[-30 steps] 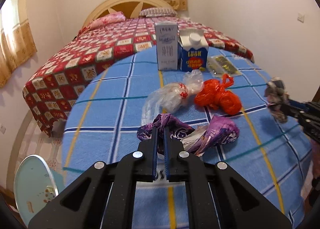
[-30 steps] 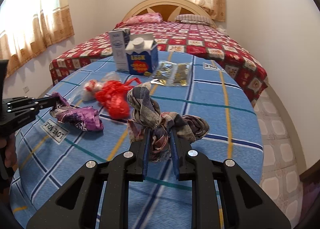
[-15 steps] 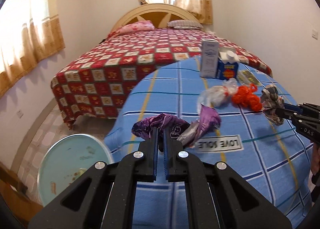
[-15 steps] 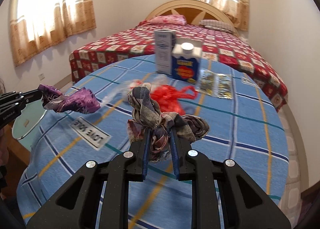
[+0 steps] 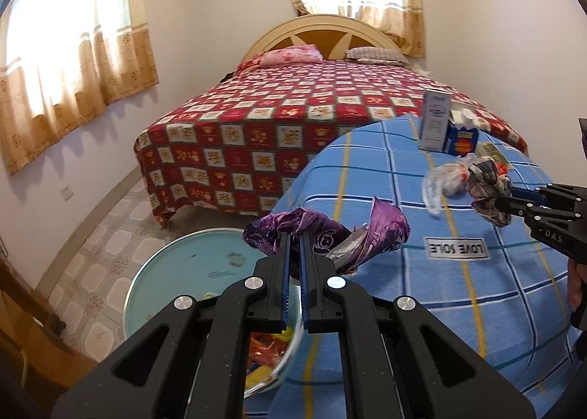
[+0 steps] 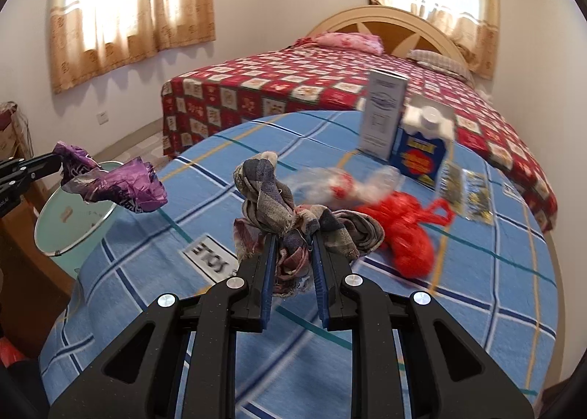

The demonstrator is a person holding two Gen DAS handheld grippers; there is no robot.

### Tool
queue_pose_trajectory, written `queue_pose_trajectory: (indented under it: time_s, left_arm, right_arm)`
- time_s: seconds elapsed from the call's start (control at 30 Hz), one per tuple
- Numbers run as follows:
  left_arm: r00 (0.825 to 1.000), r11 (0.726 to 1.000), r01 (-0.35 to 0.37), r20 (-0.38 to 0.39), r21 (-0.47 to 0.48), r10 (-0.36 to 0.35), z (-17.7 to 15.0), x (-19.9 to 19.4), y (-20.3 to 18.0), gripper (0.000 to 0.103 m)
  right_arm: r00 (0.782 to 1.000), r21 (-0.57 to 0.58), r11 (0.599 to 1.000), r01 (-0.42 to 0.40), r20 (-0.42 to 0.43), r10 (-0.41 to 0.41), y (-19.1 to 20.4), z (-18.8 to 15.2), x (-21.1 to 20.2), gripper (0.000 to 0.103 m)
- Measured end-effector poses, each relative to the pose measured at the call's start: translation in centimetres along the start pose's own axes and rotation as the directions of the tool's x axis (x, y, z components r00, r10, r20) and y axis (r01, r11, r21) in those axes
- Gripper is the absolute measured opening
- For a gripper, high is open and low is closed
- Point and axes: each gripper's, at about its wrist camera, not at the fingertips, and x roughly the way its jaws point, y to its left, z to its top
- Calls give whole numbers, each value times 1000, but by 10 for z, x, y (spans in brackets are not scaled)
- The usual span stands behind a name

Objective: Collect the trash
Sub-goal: 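Carry the purple wrapper over the blue bin with the left gripper while the right holds the cloth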

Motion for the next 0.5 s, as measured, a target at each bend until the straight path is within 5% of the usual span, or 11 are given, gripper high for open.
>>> queue_pose_trajectory:
  time_s: [0.5]
  left_arm:
    - [994,993,-109,-25,-53,108,-15,-13,54,4]
  right_arm:
    - [997,-93,993,-75,-14,74,56,24,31,20]
